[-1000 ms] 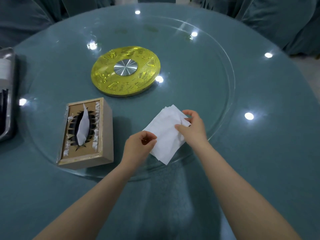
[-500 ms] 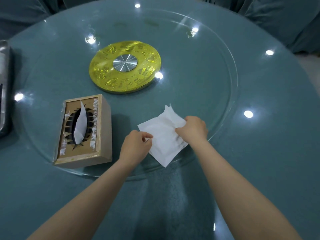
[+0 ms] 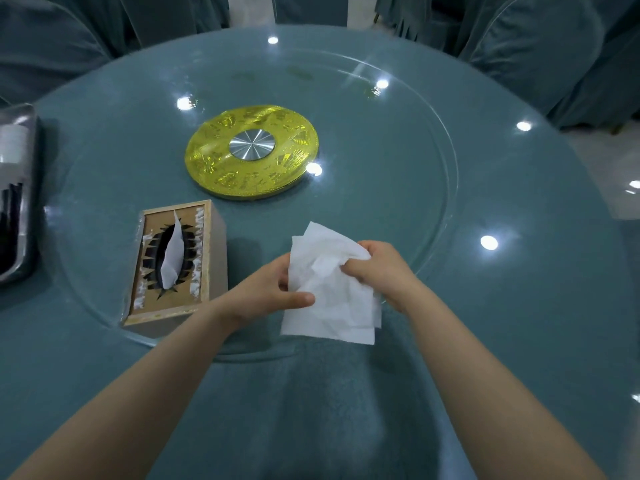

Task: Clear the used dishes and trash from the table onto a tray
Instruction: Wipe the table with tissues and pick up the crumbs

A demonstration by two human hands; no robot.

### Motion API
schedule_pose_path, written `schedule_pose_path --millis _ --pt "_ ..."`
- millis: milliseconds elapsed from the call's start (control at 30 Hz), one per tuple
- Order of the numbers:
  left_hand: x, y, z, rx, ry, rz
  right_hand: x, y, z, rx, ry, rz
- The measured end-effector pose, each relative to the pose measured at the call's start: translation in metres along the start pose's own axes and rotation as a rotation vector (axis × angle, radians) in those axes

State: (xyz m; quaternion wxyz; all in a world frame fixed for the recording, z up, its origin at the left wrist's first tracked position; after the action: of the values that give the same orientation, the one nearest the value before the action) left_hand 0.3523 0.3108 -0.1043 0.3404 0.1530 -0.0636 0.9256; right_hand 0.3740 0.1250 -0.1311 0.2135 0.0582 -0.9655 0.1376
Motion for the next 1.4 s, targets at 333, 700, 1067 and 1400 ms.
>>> schedule_pose_path --millis 333,700,1067,1400 --pt "0.023 -0.011 -0.005 -0.164 -0.104 0.428 0.035 0.019 0.03 -0.556 0.189 -0.123" --pt "0.039 -0.007 -0.018 0.237 -0.145 0.487 0.052 0.037 0.019 -0.54 -0.041 -0.119" --pt "0.013 -0.016 -0.067 -0.476 -0.308 0.417 0.025 -0.002 0.042 0.09 -0.11 0.196" --pt "0.013 -0.004 -0.102 -0.926 -0.51 0.168 -0.008 -0.011 0.079 1.013 -0.192 -0.002"
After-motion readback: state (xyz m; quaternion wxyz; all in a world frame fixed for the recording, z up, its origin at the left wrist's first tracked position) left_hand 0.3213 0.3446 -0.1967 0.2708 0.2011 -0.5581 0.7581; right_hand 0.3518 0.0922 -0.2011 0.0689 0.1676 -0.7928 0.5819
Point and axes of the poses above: each hand's wrist, its own x-axis away from the middle knuckle, its own y-axis out of the palm, z = x × y, the point moved 5 cm from there along -x, towards the middle knuckle, and after that the axes turned 3 degrees about -z, right-handed, at the moved point
